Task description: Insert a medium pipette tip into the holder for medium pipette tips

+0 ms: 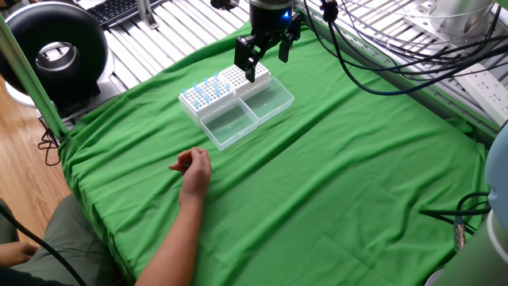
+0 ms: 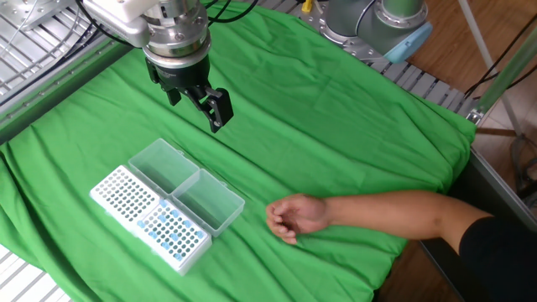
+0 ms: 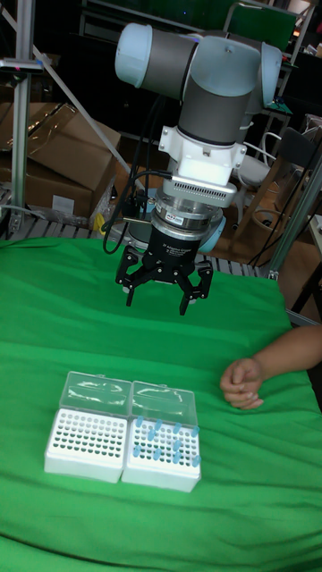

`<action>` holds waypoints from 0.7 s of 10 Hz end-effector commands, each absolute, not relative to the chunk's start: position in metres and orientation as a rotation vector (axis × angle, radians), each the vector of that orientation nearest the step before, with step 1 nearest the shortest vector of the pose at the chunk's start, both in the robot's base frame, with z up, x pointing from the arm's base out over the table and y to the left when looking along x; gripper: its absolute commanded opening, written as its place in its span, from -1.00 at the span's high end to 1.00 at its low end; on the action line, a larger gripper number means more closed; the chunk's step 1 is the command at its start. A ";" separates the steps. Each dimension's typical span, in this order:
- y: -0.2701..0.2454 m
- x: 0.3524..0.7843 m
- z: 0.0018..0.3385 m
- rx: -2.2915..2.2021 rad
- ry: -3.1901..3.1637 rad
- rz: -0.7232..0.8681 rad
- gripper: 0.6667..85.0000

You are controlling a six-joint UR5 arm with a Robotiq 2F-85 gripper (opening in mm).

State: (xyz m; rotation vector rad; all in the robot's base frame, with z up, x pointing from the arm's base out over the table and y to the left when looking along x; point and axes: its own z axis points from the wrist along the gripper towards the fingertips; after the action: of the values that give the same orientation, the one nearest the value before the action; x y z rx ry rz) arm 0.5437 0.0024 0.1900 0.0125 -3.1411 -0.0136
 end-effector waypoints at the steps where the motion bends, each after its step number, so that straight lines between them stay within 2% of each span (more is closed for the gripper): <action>1: 0.005 0.544 0.190 0.012 -3.141 -0.014 -0.98; 2: 0.009 0.549 0.189 0.125 -3.163 -0.044 0.99; 3: 0.018 0.550 0.189 0.095 -3.169 -0.095 0.99; 7: 0.017 0.555 0.189 0.137 -3.179 -0.067 0.99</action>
State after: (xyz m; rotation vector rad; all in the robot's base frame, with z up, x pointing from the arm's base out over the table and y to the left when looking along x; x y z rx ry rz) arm 0.5506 0.0118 0.1876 0.1128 -3.1668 -0.0471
